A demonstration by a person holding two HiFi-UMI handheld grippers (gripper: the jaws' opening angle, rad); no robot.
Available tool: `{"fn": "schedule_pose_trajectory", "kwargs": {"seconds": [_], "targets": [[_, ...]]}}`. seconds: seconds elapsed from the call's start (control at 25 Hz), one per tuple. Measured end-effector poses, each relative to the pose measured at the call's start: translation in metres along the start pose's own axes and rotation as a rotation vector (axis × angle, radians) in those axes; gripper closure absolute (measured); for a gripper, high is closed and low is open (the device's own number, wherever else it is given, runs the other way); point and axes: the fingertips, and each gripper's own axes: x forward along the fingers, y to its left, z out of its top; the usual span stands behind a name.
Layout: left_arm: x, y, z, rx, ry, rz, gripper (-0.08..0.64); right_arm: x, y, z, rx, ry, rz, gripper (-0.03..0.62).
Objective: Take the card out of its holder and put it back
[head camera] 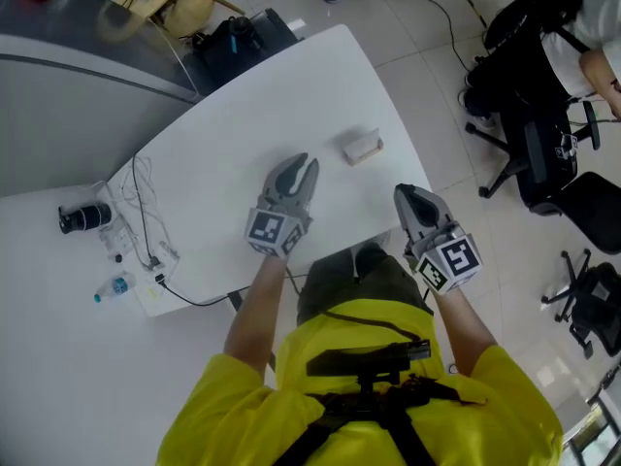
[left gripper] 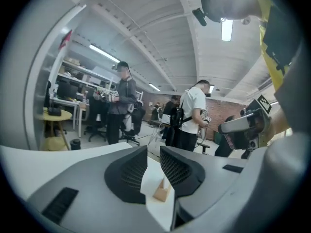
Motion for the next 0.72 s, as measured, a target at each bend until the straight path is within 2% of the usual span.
{"fn": "schedule_pose_trajectory", "kwargs": {"seconds": [0.16, 0.32, 0.56, 0.72], "targets": [[-0.08, -0.01, 0.057, 0.038, -0.003, 0.175, 0.488, -0.014, 0.029, 0.043, -0.038, -0.041, 0.02, 0.588], [-0.139, -0.005, 0.112, 0.037, -0.116, 0.304, 0.488, -0.003, 0.046, 0.085, -0.115, -0.113, 0.057, 0.589], [-0.195, 0.012, 0.148, 0.048, -0.188, 0.433, 0.489, 0.004, 0.076, 0.113, -0.174, -0.159, 0.094, 0.589], [-0.209, 0.013, 0.149, 0.064, -0.21, 0.446, 0.489, 0.01, 0.097, 0.121, -0.211, -0.167, 0.127, 0.589]]}}
